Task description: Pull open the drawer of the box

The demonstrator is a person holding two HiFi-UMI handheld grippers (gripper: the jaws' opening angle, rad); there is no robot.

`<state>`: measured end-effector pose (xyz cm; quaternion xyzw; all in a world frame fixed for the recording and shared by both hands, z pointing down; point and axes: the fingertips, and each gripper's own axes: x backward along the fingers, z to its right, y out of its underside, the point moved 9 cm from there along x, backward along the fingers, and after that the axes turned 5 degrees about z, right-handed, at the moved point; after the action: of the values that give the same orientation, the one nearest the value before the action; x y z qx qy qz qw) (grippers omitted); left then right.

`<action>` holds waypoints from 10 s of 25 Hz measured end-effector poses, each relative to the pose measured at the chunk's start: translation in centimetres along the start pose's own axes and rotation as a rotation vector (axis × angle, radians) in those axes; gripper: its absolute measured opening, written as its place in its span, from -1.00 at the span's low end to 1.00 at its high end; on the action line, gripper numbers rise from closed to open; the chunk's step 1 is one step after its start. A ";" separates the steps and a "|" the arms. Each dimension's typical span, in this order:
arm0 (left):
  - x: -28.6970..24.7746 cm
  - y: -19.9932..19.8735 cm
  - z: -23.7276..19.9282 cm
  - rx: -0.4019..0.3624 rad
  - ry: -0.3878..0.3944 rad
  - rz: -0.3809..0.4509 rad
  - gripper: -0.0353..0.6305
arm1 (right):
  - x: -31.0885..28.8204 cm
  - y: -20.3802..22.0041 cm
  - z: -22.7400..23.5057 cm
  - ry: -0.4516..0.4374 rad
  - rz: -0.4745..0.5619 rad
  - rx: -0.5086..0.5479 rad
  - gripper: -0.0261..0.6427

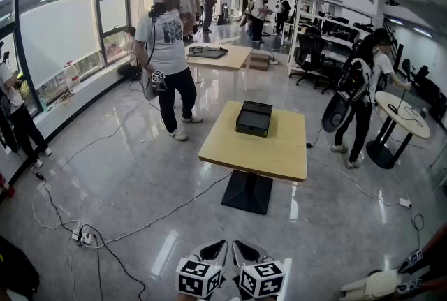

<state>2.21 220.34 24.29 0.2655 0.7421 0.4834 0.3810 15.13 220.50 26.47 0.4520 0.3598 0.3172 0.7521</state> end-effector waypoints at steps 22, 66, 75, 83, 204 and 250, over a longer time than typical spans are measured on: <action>4.3 -0.7 -7.0 -0.005 0.016 0.000 -0.86 | -4.8 1.1 -7.0 0.049 -0.006 0.050 -0.91; -91.0 -30.1 -30.0 0.001 -0.001 -0.058 -0.86 | -65.3 -34.7 67.4 0.010 -0.038 0.075 -0.91; -108.4 -34.1 -26.7 -0.002 -0.022 -0.050 -0.86 | -69.6 -40.9 83.8 -0.020 -0.051 0.097 -0.91; -120.5 -40.2 -33.7 -0.027 -0.009 -0.057 -0.86 | -81.0 -46.9 91.3 -0.002 -0.052 0.097 -0.91; -277.3 -97.2 -197.2 0.085 0.094 -0.141 -0.86 | -299.8 -92.0 171.2 0.306 -0.631 1.228 -0.66; -256.7 -94.1 -195.4 0.071 0.082 -0.145 -0.86 | -289.3 -87.4 154.4 0.164 -0.739 1.197 -0.79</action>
<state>-14.83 -112.85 64.32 0.2042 0.7912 0.4382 0.3744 -0.01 -115.42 72.10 0.6109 0.6577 -0.1779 0.4032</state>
